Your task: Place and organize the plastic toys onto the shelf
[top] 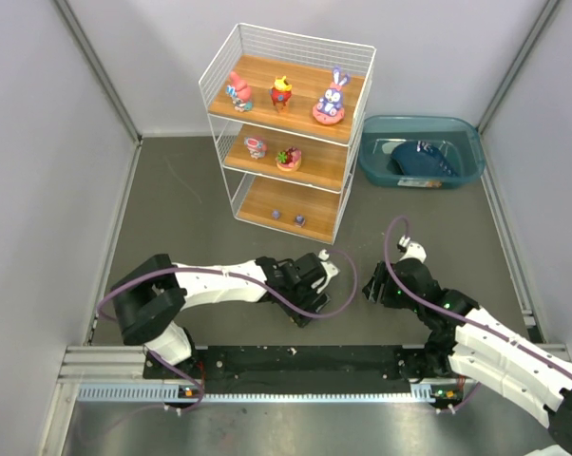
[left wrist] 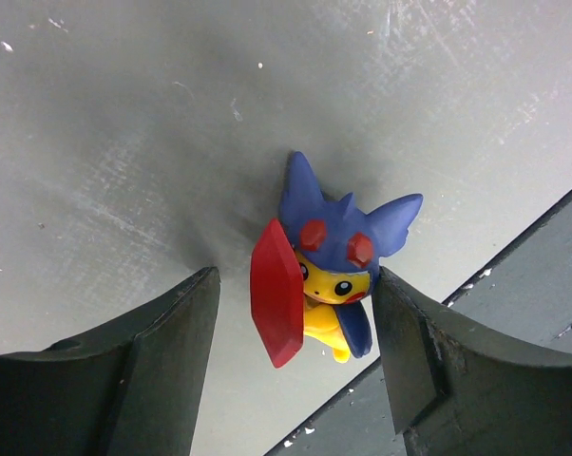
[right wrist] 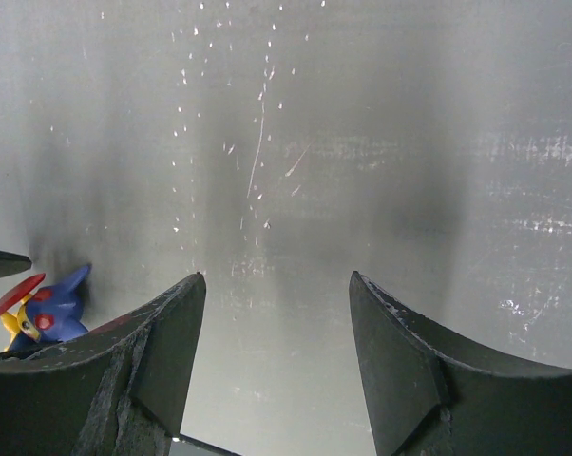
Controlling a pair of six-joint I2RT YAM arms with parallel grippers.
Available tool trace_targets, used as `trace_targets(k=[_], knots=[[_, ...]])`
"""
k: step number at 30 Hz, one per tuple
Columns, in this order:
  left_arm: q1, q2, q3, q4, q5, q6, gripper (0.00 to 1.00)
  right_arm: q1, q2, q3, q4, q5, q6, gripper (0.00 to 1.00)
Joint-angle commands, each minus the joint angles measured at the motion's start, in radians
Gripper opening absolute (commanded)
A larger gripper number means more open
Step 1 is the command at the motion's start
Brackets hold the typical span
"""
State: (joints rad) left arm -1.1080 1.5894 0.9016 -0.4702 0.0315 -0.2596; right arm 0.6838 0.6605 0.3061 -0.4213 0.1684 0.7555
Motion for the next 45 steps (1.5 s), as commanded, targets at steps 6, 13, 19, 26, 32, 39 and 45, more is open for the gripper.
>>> trace_targets(k=[6, 13, 19, 26, 32, 39, 45], knots=[[-0.004, 0.015, 0.036, -0.004, -0.007, -0.004, 0.66, -0.012, -0.010, 0.010, 0.001, 0.017, -0.001, 0.63], [-0.003, 0.014, 0.036, -0.001, -0.015, -0.009, 0.56, -0.013, -0.009, 0.008, 0.003, 0.017, -0.002, 0.63], [-0.003, 0.018, 0.037, 0.007, -0.001, -0.012, 0.45, -0.012, -0.010, 0.008, 0.003, 0.017, -0.002, 0.63], [-0.003, -0.011, 0.045, 0.007, -0.022, -0.030, 0.30, -0.012, -0.010, 0.008, 0.003, 0.017, -0.004, 0.63], [-0.003, -0.195, -0.006, 0.091, -0.136, -0.064, 0.00, -0.012, -0.004, 0.011, 0.004, 0.016, -0.007, 0.63], [-0.004, -0.461, -0.101, 0.228, -0.206, -0.059, 0.00, -0.012, 0.008, 0.018, 0.003, 0.017, -0.010, 0.63], [-0.004, -0.641, -0.168, 0.372, -0.310, -0.032, 0.00, -0.012, 0.008, 0.021, 0.001, 0.020, -0.015, 0.63]])
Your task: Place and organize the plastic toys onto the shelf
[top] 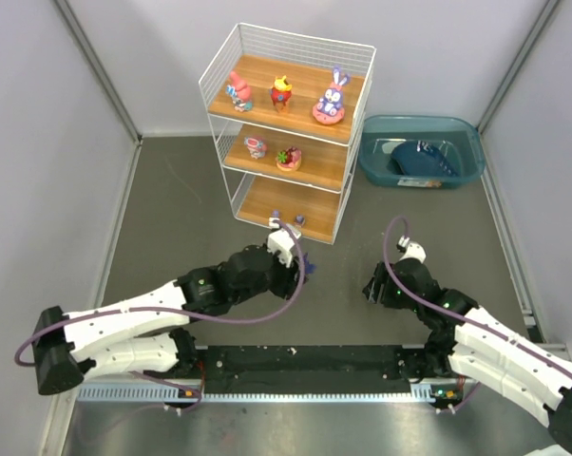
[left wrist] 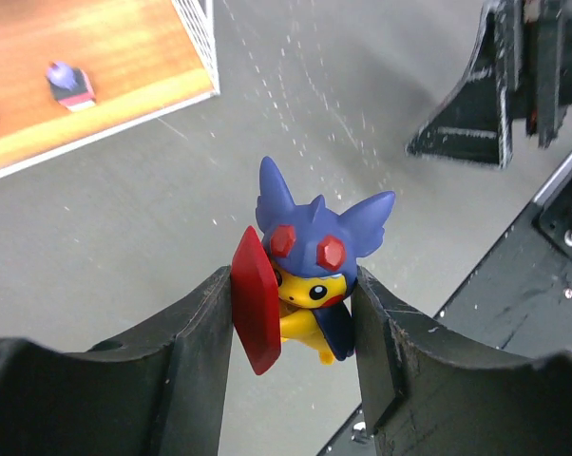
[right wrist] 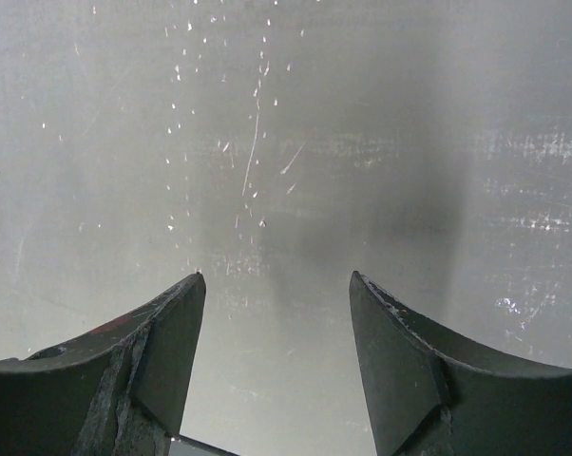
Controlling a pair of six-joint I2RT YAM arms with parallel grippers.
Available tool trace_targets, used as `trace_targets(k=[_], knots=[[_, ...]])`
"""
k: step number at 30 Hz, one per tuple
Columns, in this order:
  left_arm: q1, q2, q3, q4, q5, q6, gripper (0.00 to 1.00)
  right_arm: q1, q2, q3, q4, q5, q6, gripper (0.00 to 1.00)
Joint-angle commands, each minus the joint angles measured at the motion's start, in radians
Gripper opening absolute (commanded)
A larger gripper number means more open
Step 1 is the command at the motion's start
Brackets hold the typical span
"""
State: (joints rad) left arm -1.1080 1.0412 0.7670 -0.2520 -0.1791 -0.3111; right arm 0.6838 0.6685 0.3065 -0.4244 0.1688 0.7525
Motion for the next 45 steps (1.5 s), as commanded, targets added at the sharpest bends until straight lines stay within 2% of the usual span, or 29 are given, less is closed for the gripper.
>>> trace_targets(k=[1, 6, 8, 12, 19, 24, 28, 31, 36, 41, 45], knots=[[-0.003, -0.107, -0.035, 0.178, -0.111, 0.039, 0.00, -0.012, 0.000, 0.026, 0.004, 0.018, -0.015, 0.63], [-0.003, -0.161, -0.040, 0.244, -0.174, 0.050, 0.00, -0.012, -0.067, 0.048, 0.042, -0.049, -0.073, 0.65], [-0.004, -0.170, -0.052, 0.324, -0.166, 0.050, 0.00, -0.012, -0.116, 0.055, 0.088, -0.089, -0.105, 0.65], [-0.004, -0.158, -0.061, 0.364, -0.143, 0.047, 0.00, -0.012, -0.234, 0.130, 0.078, -0.091, -0.116, 0.66], [-0.003, -0.145, -0.083, 0.425, -0.068, 0.041, 0.00, -0.012, -0.138, 0.357, 0.059, -0.164, -0.120, 0.65], [-0.003, -0.158, -0.100, 0.494, -0.155, 0.067, 0.00, -0.010, -0.164, 0.393, 0.041, -0.135, -0.137, 0.65], [-0.003, -0.127, -0.068, 0.580, -0.216, 0.193, 0.00, -0.010, -0.208, 0.370, 0.013, -0.083, -0.148, 0.65], [0.002, -0.035, 0.038, 0.592, -0.281, 0.269, 0.00, -0.010, -0.218, 0.359, -0.019, -0.072, -0.145, 0.65], [0.007, 0.077, 0.109, 0.715, -0.361, 0.400, 0.00, -0.012, -0.253, 0.333, -0.047, -0.042, -0.127, 0.65], [0.008, 0.164, 0.155, 0.801, -0.434, 0.466, 0.00, -0.012, -0.285, 0.327, -0.077, -0.005, -0.136, 0.66], [0.016, 0.206, 0.178, 0.852, -0.438, 0.509, 0.00, -0.010, -0.290, 0.327, -0.094, 0.009, -0.142, 0.66]])
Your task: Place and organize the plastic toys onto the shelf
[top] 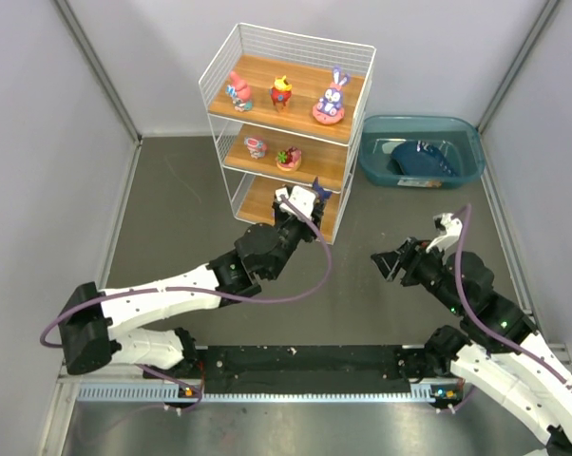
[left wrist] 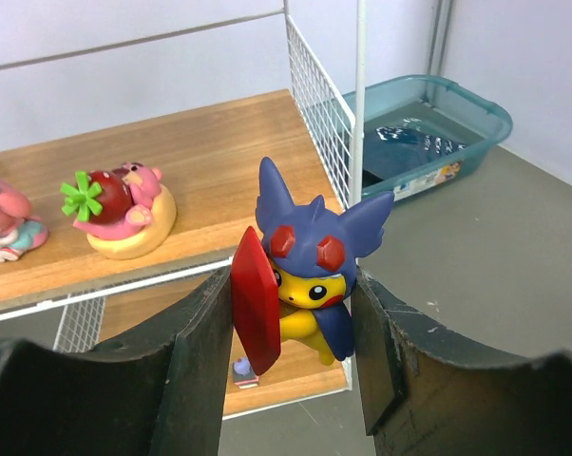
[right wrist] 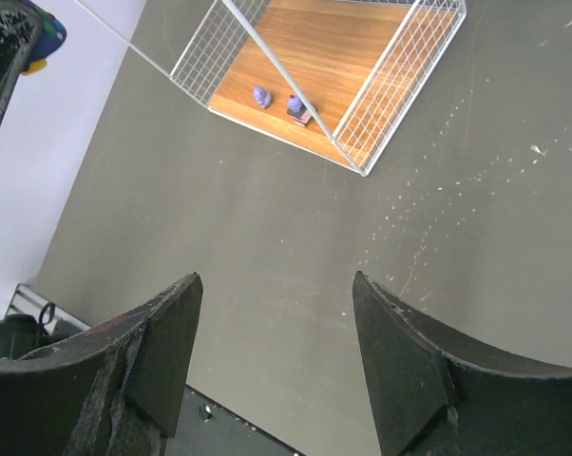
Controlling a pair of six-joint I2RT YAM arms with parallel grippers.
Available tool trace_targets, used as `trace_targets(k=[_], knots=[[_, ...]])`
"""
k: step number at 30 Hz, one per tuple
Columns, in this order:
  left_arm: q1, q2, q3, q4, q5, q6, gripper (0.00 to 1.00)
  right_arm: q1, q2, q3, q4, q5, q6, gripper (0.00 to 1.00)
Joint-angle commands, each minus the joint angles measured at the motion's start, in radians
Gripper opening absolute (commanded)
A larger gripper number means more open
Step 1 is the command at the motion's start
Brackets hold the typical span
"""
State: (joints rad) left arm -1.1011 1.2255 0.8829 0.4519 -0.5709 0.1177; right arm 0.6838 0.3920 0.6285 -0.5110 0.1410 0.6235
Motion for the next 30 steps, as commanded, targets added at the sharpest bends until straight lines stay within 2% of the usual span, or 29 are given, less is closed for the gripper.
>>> trace_targets(k=[1, 13, 30], knots=[[0.015, 0.034, 0.073, 0.162, -0.046, 0.083, 0.00, -0.012, -0.013, 0.005, -0.009, 0.039, -0.013, 0.66], [0.147, 0.103, 0.149, 0.151, 0.095, 0.008, 0.00, -0.012, -0.008, 0.007, -0.029, 0.068, -0.039, 0.66], [0.185, 0.206, 0.200, 0.171, 0.152, -0.032, 0.00, -0.012, -0.008, 0.005, -0.055, 0.092, -0.044, 0.68]])
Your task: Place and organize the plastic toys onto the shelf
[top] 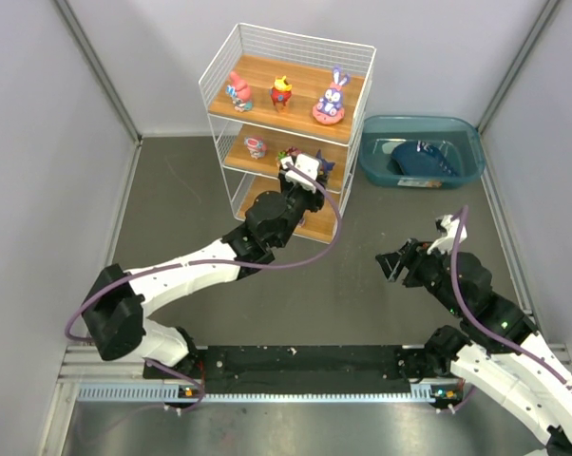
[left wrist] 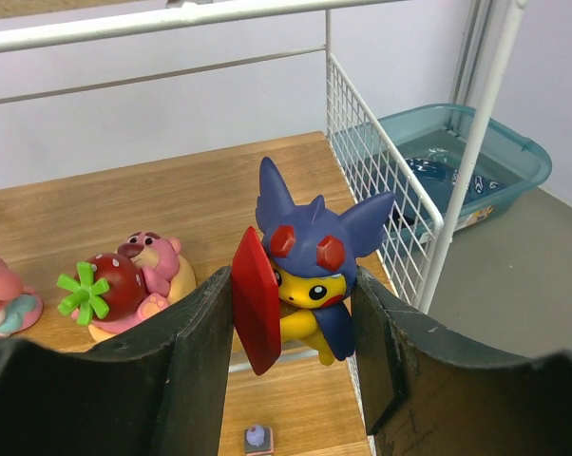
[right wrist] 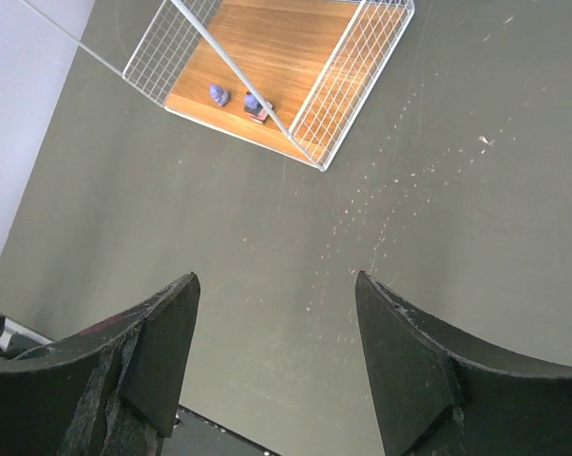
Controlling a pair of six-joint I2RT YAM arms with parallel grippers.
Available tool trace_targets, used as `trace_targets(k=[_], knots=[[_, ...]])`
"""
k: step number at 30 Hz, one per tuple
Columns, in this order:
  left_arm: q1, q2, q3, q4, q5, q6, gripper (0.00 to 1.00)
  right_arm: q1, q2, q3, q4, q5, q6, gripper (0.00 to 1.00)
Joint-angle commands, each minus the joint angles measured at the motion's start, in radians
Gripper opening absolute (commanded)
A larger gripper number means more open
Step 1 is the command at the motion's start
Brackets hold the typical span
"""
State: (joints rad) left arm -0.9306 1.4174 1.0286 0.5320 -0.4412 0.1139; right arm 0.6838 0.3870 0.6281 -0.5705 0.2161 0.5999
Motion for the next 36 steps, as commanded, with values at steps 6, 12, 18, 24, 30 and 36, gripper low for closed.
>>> trace_targets(k=[6, 12, 18, 24, 30, 36], knots=[[0.041, 0.044, 0.065, 0.103, 0.048, -0.062, 0.00, -0.012, -0.004, 0.012, -0.006, 0.025, -0.025, 0.68], [0.056, 0.072, 0.080, 0.111, 0.061, -0.083, 0.00, -0.012, -0.002, 0.019, -0.029, 0.032, -0.026, 0.75], [0.065, 0.095, 0.091, 0.128, 0.065, -0.095, 0.00, -0.012, -0.011, 0.031, -0.057, 0.051, -0.029, 0.78], [0.078, 0.117, 0.106, 0.131, 0.078, -0.109, 0.00, -0.010, -0.016, 0.032, -0.072, 0.057, -0.029, 0.81], [0.081, 0.129, 0.108, 0.131, 0.081, -0.111, 0.00, -0.012, -0.014, 0.035, -0.080, 0.069, -0.026, 0.99], [0.088, 0.132, 0.103, 0.132, 0.082, -0.140, 0.00, -0.012, -0.005, 0.038, -0.089, 0.080, -0.025, 0.99]])
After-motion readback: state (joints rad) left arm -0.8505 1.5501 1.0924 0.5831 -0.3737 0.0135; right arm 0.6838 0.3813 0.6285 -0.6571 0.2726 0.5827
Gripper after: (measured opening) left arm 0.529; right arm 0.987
